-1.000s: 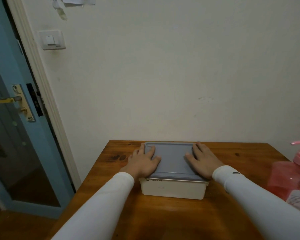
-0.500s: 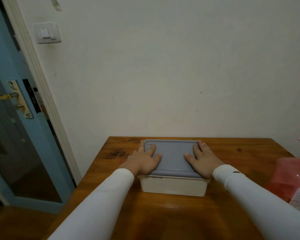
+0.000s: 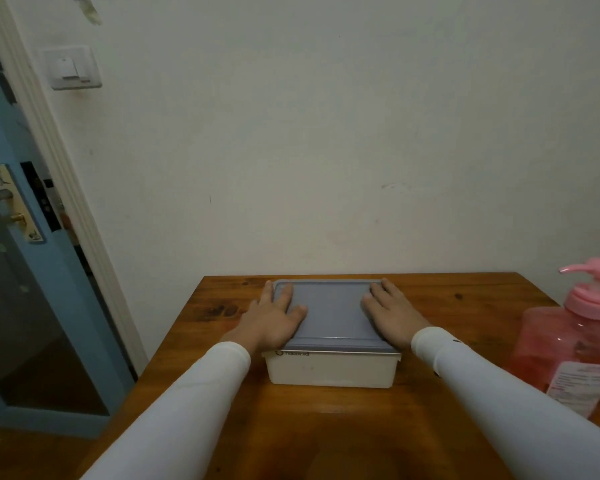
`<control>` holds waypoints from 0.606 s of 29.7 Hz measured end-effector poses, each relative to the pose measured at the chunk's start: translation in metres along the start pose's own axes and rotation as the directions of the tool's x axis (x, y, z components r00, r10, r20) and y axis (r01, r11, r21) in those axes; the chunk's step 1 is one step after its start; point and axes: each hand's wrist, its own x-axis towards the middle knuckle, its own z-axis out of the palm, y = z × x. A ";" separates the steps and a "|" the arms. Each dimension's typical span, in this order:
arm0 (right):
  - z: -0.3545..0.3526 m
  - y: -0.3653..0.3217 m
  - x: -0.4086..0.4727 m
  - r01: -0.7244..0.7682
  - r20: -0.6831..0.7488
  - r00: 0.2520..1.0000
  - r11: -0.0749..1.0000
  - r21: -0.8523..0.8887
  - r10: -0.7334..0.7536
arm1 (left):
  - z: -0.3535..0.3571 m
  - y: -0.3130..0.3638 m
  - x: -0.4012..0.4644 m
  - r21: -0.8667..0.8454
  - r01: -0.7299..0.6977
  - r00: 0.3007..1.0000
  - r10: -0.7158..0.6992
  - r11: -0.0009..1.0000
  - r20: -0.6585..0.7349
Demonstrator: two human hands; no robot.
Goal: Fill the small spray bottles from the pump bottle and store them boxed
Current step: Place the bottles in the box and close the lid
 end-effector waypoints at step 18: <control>-0.034 0.008 -0.020 -0.381 0.208 0.911 0.534 0.755 0.356 | -0.015 -0.013 -0.010 -0.629 0.308 0.931 -0.361 0.714 0.046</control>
